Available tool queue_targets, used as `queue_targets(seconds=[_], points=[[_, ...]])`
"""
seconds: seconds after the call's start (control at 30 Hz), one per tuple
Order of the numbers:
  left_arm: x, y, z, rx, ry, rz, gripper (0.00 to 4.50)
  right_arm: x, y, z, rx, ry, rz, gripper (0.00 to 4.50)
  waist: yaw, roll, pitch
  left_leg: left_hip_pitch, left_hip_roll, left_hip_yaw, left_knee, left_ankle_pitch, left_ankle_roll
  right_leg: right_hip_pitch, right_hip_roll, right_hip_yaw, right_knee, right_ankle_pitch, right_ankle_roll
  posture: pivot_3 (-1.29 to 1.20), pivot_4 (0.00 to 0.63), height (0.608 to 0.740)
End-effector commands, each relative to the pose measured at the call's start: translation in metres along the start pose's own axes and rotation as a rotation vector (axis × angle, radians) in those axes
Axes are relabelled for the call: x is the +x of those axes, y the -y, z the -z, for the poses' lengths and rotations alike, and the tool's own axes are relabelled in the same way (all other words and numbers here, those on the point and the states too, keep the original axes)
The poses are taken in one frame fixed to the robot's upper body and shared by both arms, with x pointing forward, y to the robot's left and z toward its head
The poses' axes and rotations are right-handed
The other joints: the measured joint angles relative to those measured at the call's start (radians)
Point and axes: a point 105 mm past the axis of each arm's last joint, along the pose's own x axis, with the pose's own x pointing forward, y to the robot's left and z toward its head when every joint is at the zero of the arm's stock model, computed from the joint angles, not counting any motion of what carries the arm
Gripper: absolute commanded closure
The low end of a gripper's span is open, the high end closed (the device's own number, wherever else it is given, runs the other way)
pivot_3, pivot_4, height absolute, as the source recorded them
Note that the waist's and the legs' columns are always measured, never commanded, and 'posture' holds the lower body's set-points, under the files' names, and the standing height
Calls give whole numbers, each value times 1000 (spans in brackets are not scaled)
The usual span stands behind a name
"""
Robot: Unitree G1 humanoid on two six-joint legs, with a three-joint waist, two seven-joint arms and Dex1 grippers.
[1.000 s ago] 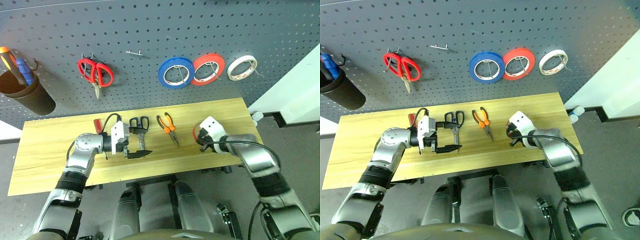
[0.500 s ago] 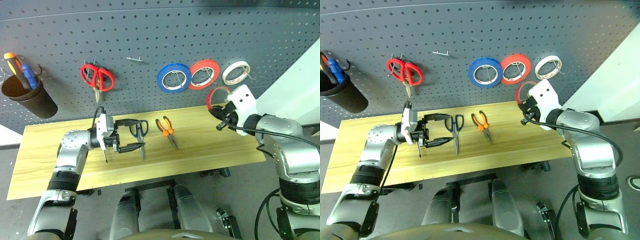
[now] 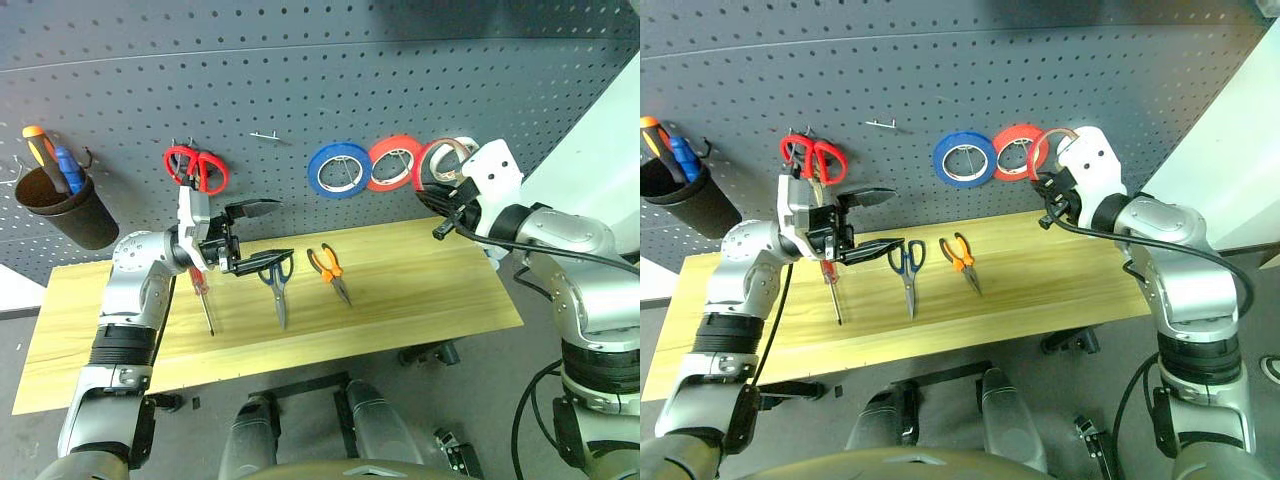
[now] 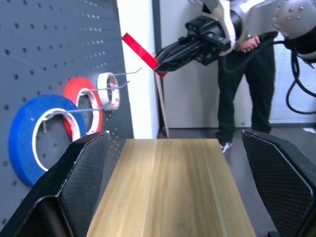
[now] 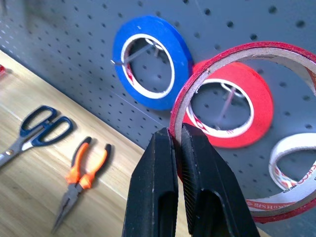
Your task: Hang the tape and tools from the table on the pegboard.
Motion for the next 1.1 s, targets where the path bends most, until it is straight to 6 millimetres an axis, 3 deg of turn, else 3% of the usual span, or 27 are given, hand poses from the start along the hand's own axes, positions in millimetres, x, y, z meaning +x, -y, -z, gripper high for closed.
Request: queue_targets(seconds=[0.03,0.23,0.7,0.9,1.1], points=[[0,-10,-20,51,49,-51,0,10,-3,-7,-17,40,-17,4464,0,0,-2,1,0,0,0,0,0,1,0,0,0,0,0,-96,85,740],[4,-14,-27,64,67,-81,0,36,10,16,12,-6,33,4464,5,0,-5,1,0,0,1,0,0,3,0,0,0,1,2,-69,82,740],[14,-15,-39,71,74,-86,0,85,19,40,50,-9,110,4464,4,1,-6,3,0,-1,2,0,0,4,1,0,3,3,6,-58,86,740],[16,-14,-40,64,65,-90,0,87,19,39,39,31,120,2812,5,1,-6,3,0,-1,2,0,0,5,1,0,3,4,6,-61,90,740],[12,-11,-33,45,48,-94,0,63,21,22,58,91,95,847,8,2,-7,4,0,-2,2,0,0,5,1,0,4,4,6,-59,90,740]])
